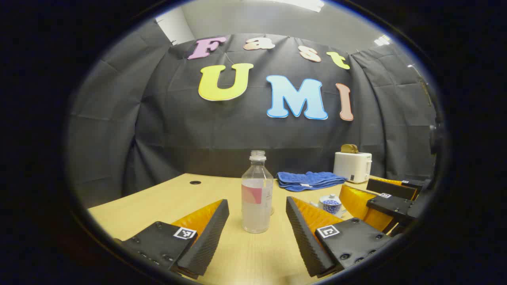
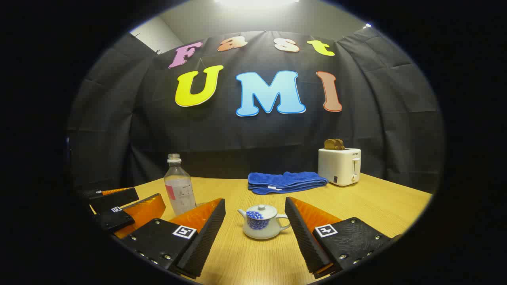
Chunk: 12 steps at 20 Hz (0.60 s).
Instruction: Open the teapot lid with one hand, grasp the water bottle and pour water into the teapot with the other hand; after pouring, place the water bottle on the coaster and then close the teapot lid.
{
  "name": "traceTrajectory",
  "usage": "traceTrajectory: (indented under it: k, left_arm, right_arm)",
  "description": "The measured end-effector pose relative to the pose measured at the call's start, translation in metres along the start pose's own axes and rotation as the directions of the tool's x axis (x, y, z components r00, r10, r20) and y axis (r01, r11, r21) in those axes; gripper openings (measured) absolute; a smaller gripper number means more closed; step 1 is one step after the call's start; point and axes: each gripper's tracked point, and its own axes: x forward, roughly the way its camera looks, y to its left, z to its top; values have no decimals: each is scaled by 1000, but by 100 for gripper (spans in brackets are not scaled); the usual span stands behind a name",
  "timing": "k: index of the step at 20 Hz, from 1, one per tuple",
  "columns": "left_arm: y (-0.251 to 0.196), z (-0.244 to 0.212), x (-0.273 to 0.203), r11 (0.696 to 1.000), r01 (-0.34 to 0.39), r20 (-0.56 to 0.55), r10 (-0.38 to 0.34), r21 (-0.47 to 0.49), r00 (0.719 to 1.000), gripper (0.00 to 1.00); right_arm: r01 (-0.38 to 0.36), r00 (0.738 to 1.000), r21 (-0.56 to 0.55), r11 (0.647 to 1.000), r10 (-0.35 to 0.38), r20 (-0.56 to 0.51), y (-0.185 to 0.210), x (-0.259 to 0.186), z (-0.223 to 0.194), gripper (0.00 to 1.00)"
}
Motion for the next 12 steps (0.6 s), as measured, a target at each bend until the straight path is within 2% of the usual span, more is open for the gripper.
traceTrajectory:
  k: [12]
  left_arm:
    - [3,-2,4,1000,-4,-1,4,-7,1000,100]
  right_arm:
    - [12,1000,-7,1000,-12,-16,-1,7,-2,93]
